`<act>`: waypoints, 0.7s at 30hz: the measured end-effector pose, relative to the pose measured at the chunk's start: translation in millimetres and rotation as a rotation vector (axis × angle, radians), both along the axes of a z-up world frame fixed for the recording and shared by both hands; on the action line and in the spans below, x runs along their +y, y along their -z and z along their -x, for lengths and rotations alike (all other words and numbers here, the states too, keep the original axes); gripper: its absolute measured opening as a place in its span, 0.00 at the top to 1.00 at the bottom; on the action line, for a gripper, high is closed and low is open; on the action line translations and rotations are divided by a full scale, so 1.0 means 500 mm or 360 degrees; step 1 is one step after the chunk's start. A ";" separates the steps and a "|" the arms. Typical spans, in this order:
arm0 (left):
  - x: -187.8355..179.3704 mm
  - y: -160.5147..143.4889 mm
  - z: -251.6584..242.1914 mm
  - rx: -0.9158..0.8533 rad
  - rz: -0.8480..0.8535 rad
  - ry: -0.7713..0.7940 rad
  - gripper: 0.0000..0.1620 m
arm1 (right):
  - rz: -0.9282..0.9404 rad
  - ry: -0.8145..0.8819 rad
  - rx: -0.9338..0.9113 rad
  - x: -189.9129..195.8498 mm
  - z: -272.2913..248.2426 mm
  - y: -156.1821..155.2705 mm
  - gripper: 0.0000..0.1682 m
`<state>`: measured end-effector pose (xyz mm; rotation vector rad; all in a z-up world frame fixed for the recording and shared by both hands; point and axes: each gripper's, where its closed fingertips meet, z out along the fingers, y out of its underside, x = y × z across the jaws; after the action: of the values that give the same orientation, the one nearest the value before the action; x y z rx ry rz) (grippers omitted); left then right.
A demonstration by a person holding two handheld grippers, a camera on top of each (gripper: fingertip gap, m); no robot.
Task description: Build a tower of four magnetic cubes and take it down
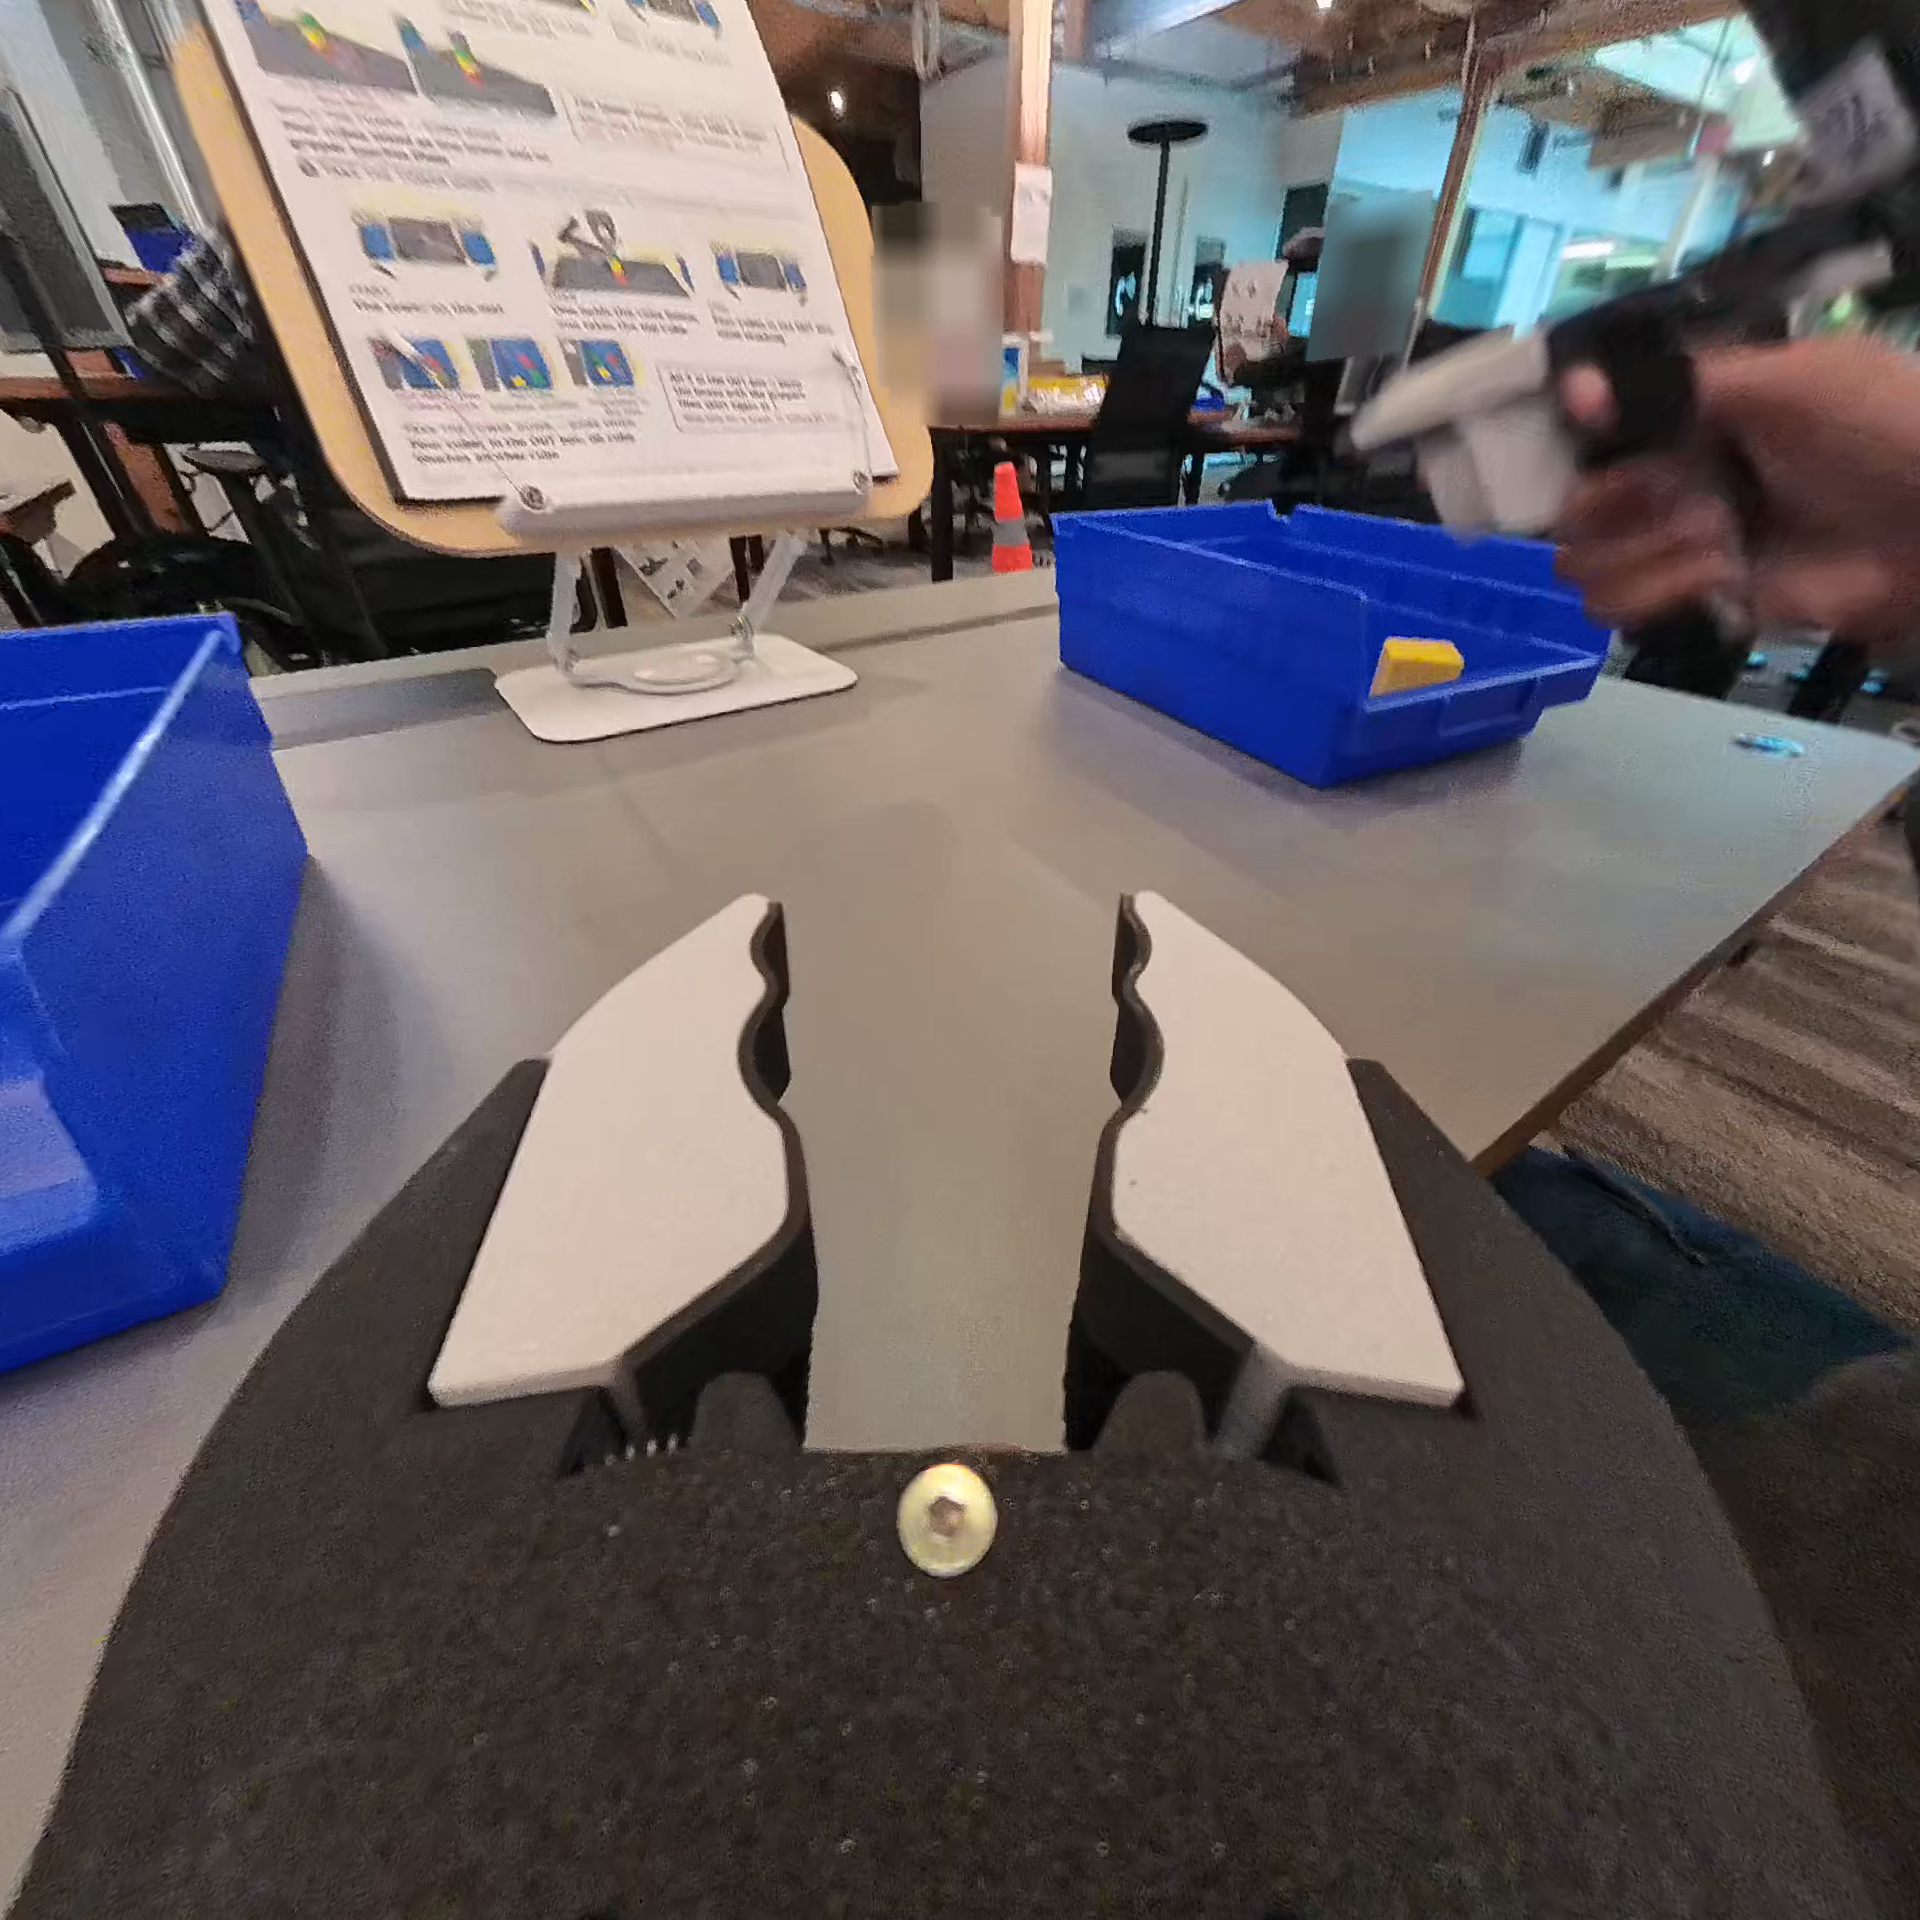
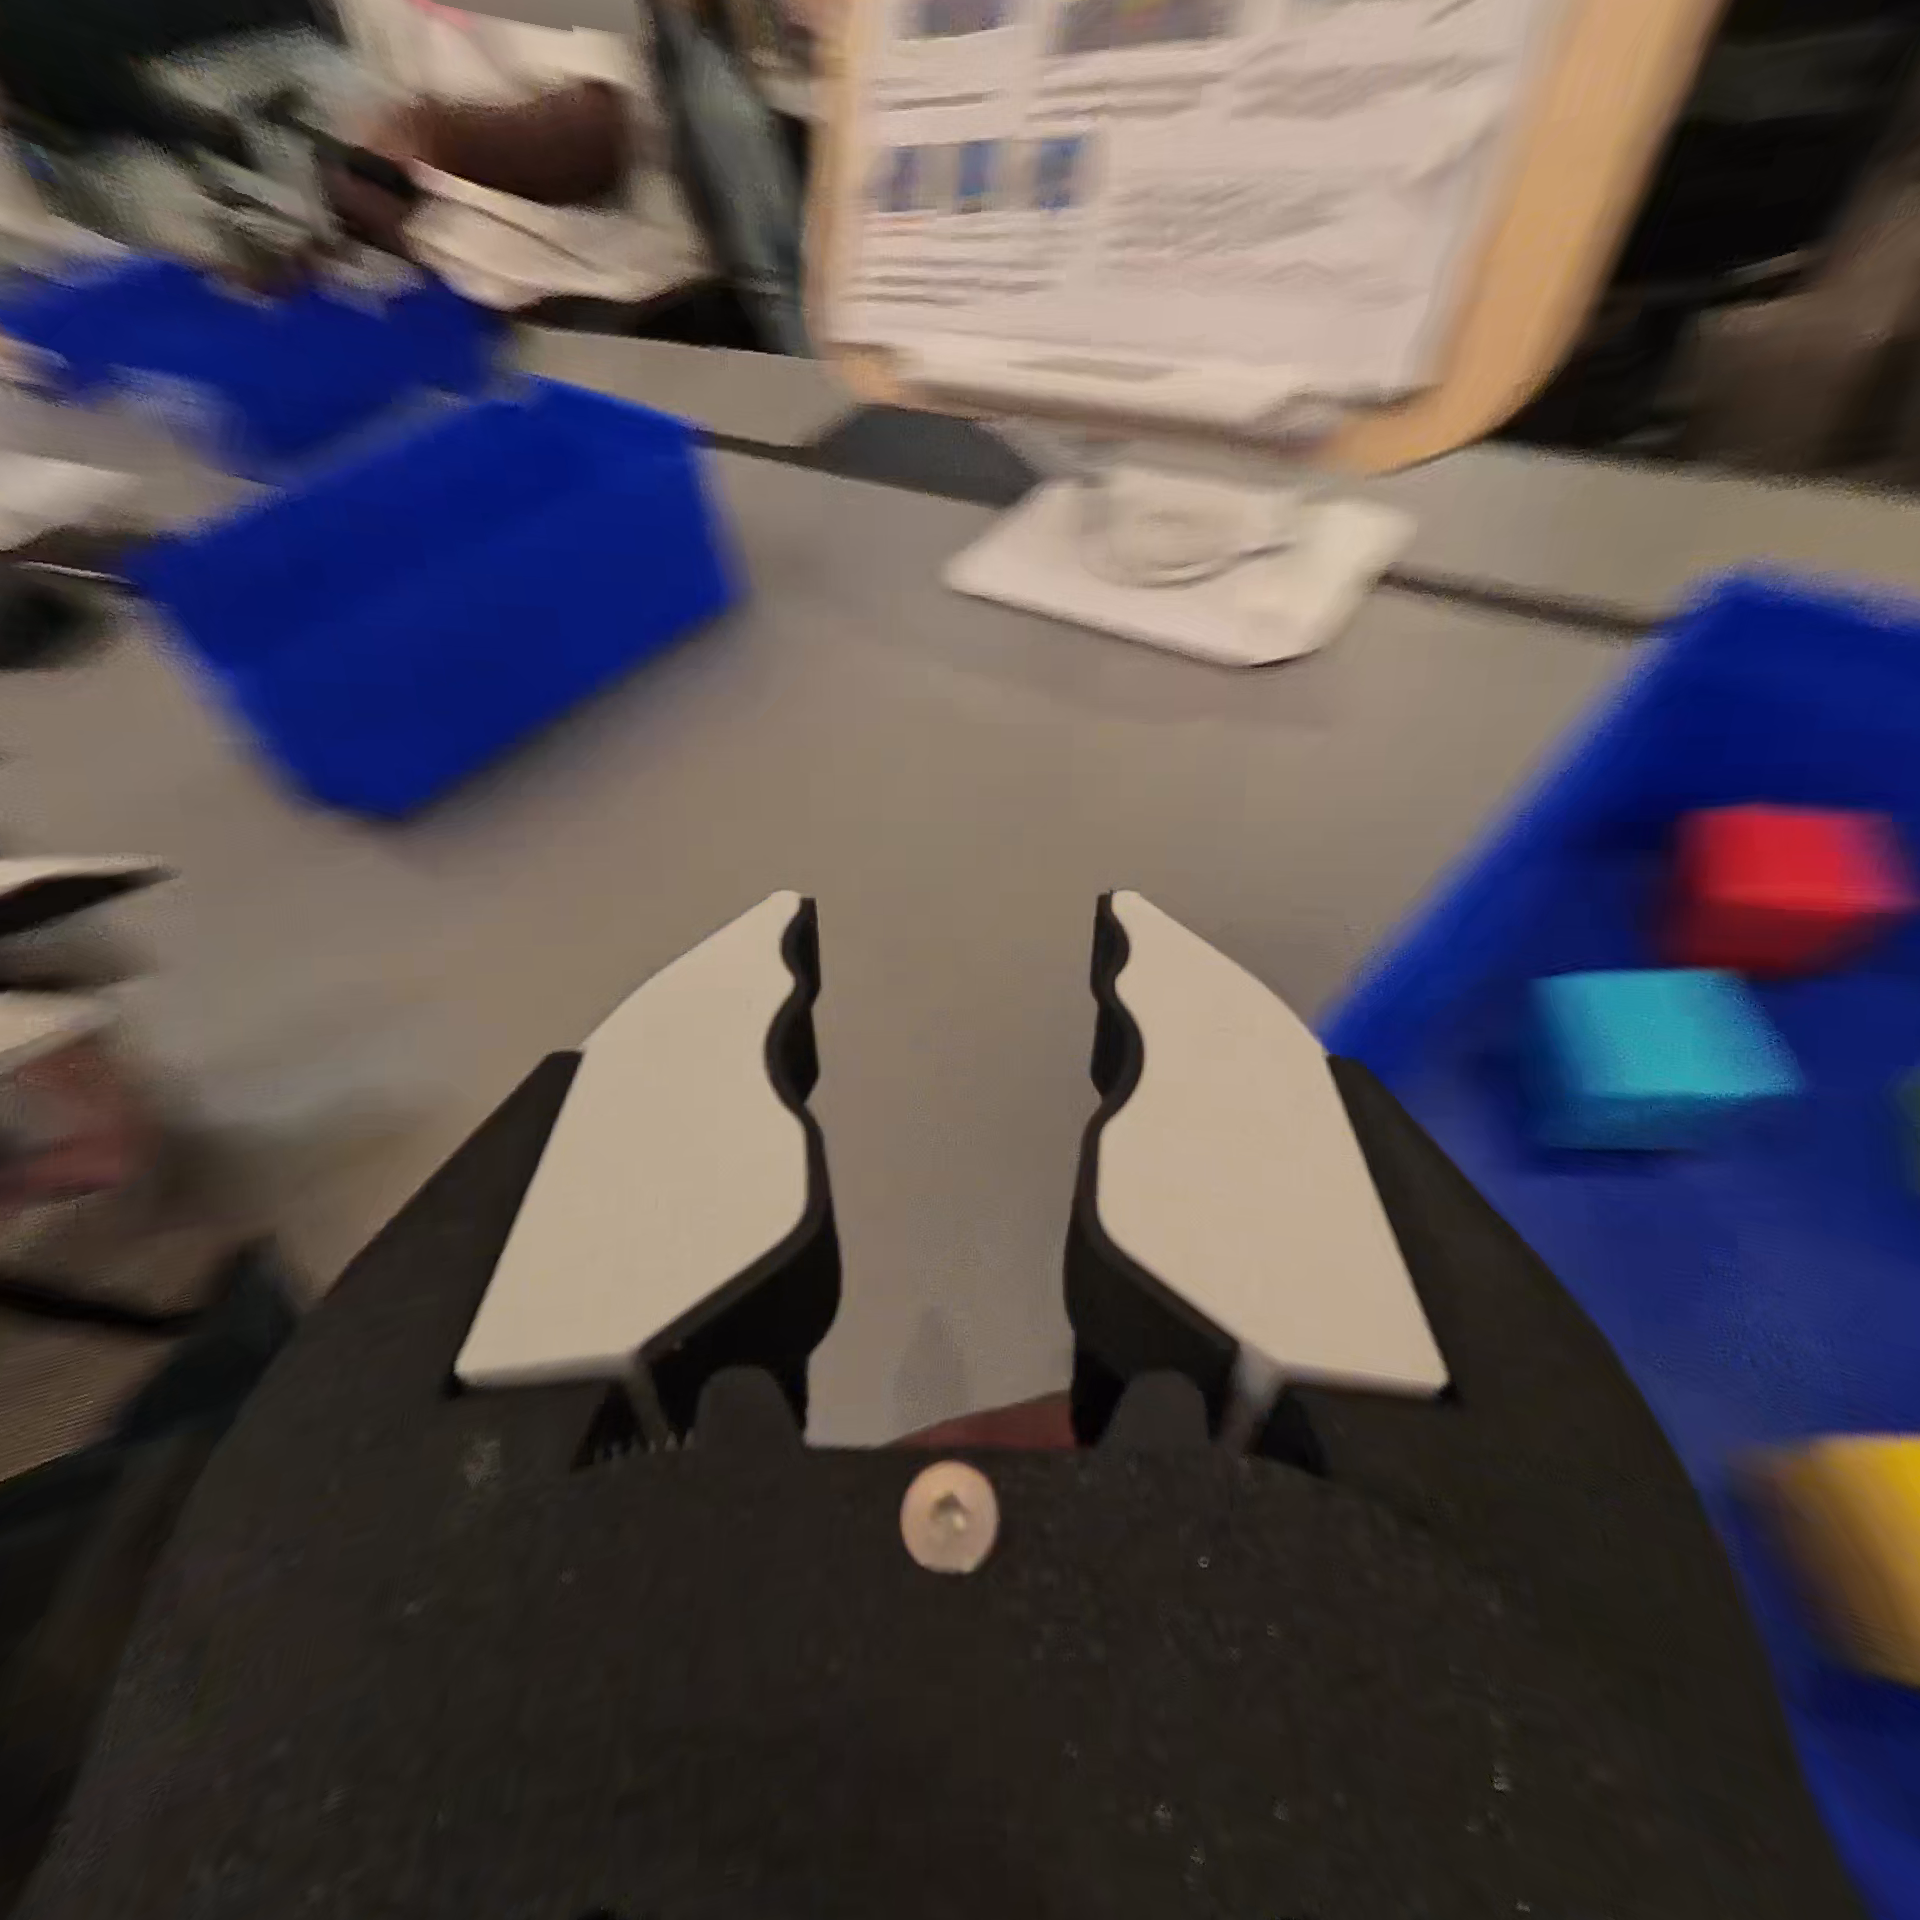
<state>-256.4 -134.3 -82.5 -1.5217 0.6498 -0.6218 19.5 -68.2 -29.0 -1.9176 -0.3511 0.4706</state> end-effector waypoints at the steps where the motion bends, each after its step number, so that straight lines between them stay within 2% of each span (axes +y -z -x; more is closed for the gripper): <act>1: 0.000 -0.005 0.003 -0.0024 0.0003 -0.0004 0.64 | 0.0024 -0.0112 0.0128 -0.043 0.052 0.028 0.69; 4: 0.009 -0.005 0.023 -0.0032 0.0059 -0.0074 0.72 | 0.0000 -0.0126 0.0295 -0.118 0.129 0.101 0.67; 8: 0.019 0.006 0.032 -0.0065 0.0177 -0.0057 0.72 | -0.0158 0.0122 0.0425 -0.178 0.146 0.121 0.68; 12: 0.028 0.027 0.026 -0.0062 0.0288 -0.0058 0.70 | -0.0190 0.0090 0.0217 -0.235 0.173 0.166 0.69; 16: 0.031 0.032 0.020 -0.0016 0.0280 -0.0077 0.70 | -0.0267 -0.0013 0.0173 -0.237 0.193 0.163 0.69; 21: 0.024 0.043 0.007 0.0053 0.0288 -0.0065 0.69 | -0.0199 -0.0022 0.0135 -0.226 0.192 0.191 0.69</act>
<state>-260.1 -122.2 -104.2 -1.7127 0.5986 -0.6389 -76.2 -181.2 -124.4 -1.7695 -0.3313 0.5253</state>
